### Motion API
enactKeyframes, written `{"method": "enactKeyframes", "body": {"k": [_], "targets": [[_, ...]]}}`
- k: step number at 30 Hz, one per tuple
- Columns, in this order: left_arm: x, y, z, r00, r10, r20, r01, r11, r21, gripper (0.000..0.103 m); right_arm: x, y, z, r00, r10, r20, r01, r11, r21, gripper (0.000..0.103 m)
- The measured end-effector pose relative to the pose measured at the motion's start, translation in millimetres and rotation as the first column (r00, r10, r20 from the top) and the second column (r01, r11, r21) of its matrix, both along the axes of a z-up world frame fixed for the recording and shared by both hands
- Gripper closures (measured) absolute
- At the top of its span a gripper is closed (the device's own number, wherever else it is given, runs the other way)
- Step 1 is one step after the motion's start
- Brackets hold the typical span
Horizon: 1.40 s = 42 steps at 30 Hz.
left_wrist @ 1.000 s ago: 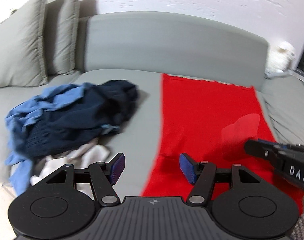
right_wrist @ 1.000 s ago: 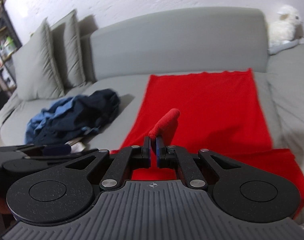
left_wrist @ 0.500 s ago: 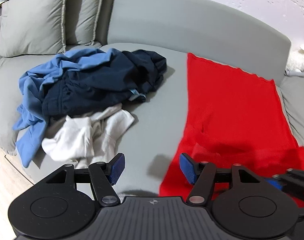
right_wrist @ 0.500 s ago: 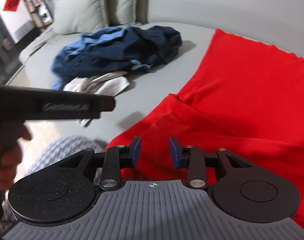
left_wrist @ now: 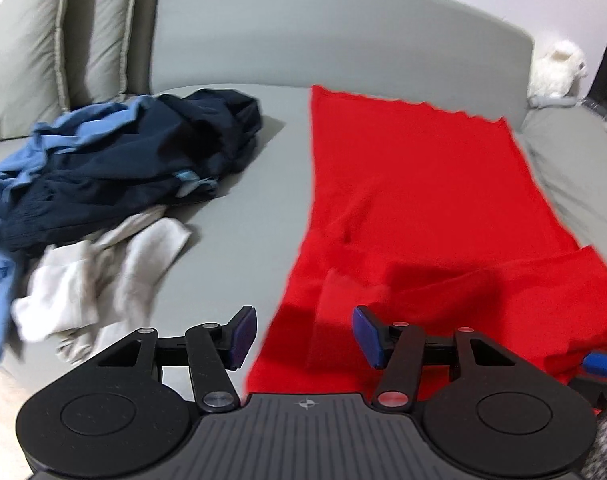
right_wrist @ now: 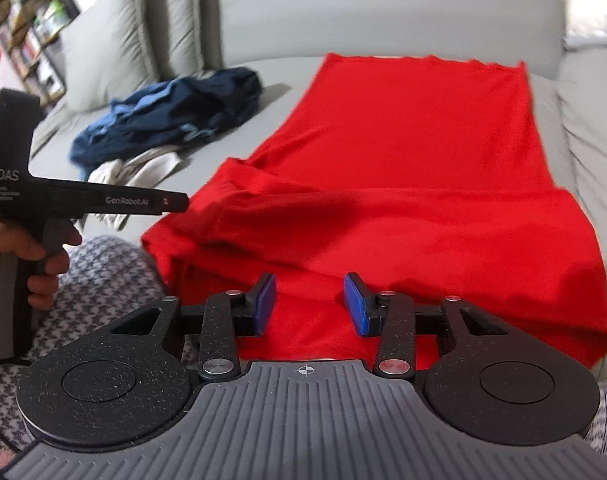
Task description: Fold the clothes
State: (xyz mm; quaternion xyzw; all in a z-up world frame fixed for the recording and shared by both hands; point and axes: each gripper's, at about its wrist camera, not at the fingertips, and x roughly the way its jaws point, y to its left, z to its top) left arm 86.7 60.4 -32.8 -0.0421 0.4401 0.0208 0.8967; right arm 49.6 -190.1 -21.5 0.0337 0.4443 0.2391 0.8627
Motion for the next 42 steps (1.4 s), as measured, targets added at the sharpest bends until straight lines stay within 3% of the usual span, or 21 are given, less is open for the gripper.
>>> {"method": "enactKeyframes", "body": {"k": [10,13,16,18,20,22,30,34,37,40,42], "targets": [[12.6,1.7,-14.1,0.999,-0.033,-0.034,0.031,0.996,-0.079,0.076,14.7,-28.0,-22.5,0.994,-0.096,-0.056,0.100,0.992,0.072,0.059],[19.3,1.3,-19.3,0.998,-0.026,-0.059,0.021,0.996,-0.083,0.076,19.0,-28.5,-28.5,0.992,-0.100,-0.076,0.106,0.991,0.079,0.059],[25.5,0.1,-23.6,0.996,-0.018,-0.086,0.012,0.997,-0.078,0.065,21.9,-26.4,-32.0,0.992,-0.098,-0.084,0.105,0.991,0.080,0.059],[30.3,-0.9,-26.3,0.996,-0.019,-0.088,0.013,0.997,-0.070,0.066,22.8,-25.6,-33.3,0.991,-0.097,-0.087,0.104,0.991,0.080,0.059],[32.5,-1.9,-27.3,0.996,-0.031,-0.083,0.026,0.997,-0.070,0.076,23.8,-25.1,-34.8,0.991,-0.098,-0.090,0.105,0.992,0.076,0.059],[31.2,-5.3,-25.1,0.996,-0.063,-0.066,0.059,0.996,-0.066,0.096,24.5,-24.3,-35.1,0.991,-0.098,-0.092,0.105,0.992,0.072,0.060],[1.6,-24.3,7.9,0.985,-0.136,0.102,0.126,0.987,0.099,0.101,23.4,-24.5,-32.3,0.989,-0.126,-0.081,0.130,0.990,0.053,0.060],[-3.9,-24.8,21.1,0.981,-0.147,0.125,0.123,0.976,0.179,0.101,22.4,-29.6,-28.5,0.984,-0.158,-0.076,0.162,0.986,0.049,0.060],[2.9,-18.2,19.2,0.988,-0.123,0.097,0.099,0.970,0.222,0.101,22.8,-34.3,-24.4,0.981,-0.180,-0.072,0.184,0.981,0.061,0.059],[17.0,-6.9,3.1,0.994,-0.107,-0.002,0.106,0.983,0.149,0.101,23.7,-37.4,-20.1,0.979,-0.192,-0.067,0.196,0.978,0.067,0.059],[24.9,-6.2,-9.4,0.994,-0.099,-0.054,0.106,0.983,0.152,0.100,23.9,-38.0,-17.8,0.979,-0.193,-0.061,0.197,0.979,0.061,0.059]]}}
